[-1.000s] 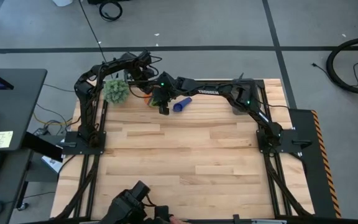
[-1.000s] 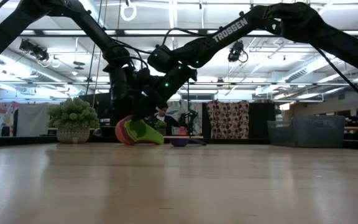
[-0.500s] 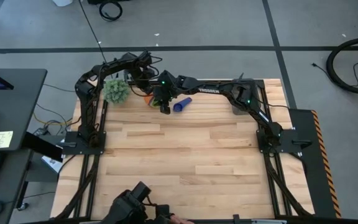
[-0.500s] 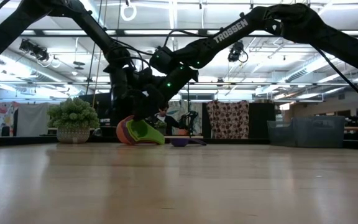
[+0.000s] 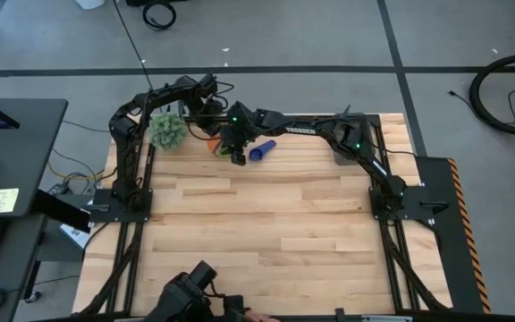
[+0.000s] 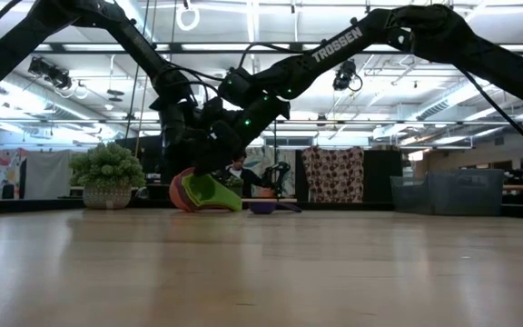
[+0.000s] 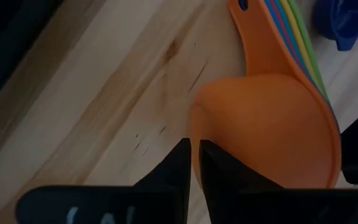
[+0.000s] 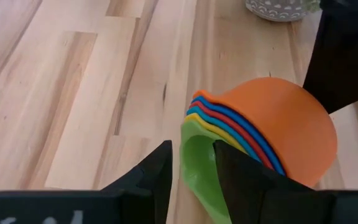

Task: Nest measuring cups in basket
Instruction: Adjust the stacked measuring cups

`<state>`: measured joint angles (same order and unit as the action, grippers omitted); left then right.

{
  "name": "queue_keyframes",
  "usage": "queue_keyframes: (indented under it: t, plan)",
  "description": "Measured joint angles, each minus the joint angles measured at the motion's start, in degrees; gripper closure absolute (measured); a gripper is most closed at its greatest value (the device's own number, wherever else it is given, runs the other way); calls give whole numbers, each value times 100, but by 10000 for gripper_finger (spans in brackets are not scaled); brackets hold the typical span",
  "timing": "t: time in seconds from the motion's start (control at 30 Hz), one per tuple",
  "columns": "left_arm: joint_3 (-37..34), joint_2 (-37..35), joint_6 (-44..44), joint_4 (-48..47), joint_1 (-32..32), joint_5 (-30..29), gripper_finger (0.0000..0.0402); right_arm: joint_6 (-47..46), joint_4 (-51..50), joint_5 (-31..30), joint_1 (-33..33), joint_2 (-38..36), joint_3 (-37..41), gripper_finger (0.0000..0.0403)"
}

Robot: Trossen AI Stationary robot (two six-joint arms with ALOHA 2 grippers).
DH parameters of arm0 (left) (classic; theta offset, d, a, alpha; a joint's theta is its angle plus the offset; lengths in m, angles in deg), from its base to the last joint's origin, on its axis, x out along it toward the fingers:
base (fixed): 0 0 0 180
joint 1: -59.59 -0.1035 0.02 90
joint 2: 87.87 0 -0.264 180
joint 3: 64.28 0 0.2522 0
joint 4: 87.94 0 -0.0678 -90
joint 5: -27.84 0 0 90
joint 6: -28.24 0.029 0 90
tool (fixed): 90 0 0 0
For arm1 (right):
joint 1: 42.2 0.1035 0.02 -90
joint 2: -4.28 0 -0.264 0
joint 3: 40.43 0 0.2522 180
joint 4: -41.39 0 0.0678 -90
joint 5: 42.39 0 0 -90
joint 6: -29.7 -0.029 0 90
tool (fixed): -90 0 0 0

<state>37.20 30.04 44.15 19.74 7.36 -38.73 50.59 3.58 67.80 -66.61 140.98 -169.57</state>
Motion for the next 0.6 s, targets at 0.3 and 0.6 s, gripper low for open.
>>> queue_keyframes:
  t: [0.3,0.6]
  plan:
    - [5,221,578,-25,-17,435,365,213,89,1,0,-14,-2,273]
    - [-16,254,651,-310,12,562,396,114,9,-344,-50,-20,-2,273]
